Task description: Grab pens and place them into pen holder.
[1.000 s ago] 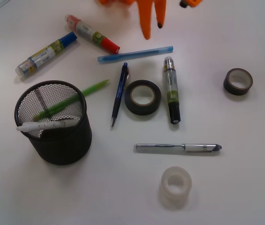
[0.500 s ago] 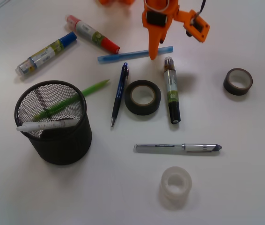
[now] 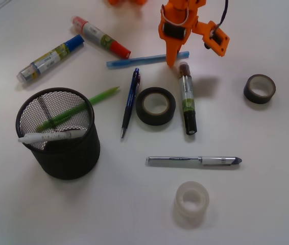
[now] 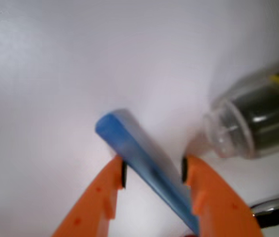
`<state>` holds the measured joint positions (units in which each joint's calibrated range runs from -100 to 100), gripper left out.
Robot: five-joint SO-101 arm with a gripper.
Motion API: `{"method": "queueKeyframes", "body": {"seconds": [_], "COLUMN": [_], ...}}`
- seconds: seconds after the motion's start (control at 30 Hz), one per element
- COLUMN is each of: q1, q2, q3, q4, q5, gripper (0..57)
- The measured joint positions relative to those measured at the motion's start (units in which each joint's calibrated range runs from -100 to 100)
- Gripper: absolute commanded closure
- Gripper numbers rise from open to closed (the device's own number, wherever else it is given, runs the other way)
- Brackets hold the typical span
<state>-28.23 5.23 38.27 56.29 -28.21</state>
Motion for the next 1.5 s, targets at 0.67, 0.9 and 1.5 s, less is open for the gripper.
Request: {"method": "queueKeyframes", "body": {"seconds": [0.67,0.9,1.5], "q1": [14.9,22.5,33.8], "q2": [-20.6,-35.1,-19.0], "q3": [-3.6,-6.3,-6.6], "q4": [4.0,-7.9,-79.0], "q5": [0.5,-2.3,-14.3], "gripper": [57.1,57.1,57.1]}}
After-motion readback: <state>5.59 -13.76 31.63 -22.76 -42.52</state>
